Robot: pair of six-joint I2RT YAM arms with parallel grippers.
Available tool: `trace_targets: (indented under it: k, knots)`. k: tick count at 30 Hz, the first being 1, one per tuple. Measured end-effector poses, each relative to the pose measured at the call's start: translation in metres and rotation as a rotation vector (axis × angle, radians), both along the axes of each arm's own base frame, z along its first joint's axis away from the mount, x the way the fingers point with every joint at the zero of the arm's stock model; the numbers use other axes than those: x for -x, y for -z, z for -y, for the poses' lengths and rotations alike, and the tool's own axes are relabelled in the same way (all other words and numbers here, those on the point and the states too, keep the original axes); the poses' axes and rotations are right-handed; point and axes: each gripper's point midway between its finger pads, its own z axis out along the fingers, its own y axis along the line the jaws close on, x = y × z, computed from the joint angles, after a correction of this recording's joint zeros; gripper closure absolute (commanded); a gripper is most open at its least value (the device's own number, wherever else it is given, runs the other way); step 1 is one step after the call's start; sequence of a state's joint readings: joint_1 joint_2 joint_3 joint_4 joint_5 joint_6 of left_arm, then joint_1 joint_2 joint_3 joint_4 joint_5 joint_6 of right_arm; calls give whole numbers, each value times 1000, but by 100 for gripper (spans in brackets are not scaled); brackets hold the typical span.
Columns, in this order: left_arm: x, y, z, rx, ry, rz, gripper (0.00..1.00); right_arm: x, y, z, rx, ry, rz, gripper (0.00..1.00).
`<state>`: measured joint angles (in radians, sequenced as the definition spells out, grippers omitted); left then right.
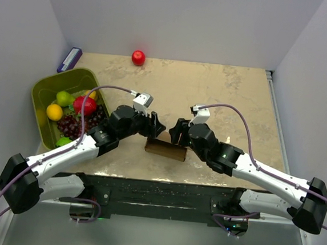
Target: Fold the paper box
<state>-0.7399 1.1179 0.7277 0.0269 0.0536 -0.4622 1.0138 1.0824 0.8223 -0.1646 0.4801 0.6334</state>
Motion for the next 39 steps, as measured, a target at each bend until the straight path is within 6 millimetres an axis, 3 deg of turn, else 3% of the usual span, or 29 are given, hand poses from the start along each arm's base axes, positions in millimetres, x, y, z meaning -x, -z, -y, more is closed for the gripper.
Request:
trace_targets:
  k: [5, 14, 27, 36, 39]
  knots:
    - [7, 14, 5, 41, 39, -14, 39, 8, 25, 0, 18, -17, -58, 44]
    - [34, 71, -3, 24, 75, -130, 40, 17, 54, 0, 35, -33, -130, 45]
    - [34, 67, 0, 59, 80, -121, 40, 20, 66, -6, 34, -47, -170, 47]
    - [47, 105, -10, 21, 73, -198, 40, 35, 119, 7, 105, -42, -272, 48]
    - [48, 107, -10, 16, 74, -205, 40, 36, 122, 7, 112, -40, -279, 47]
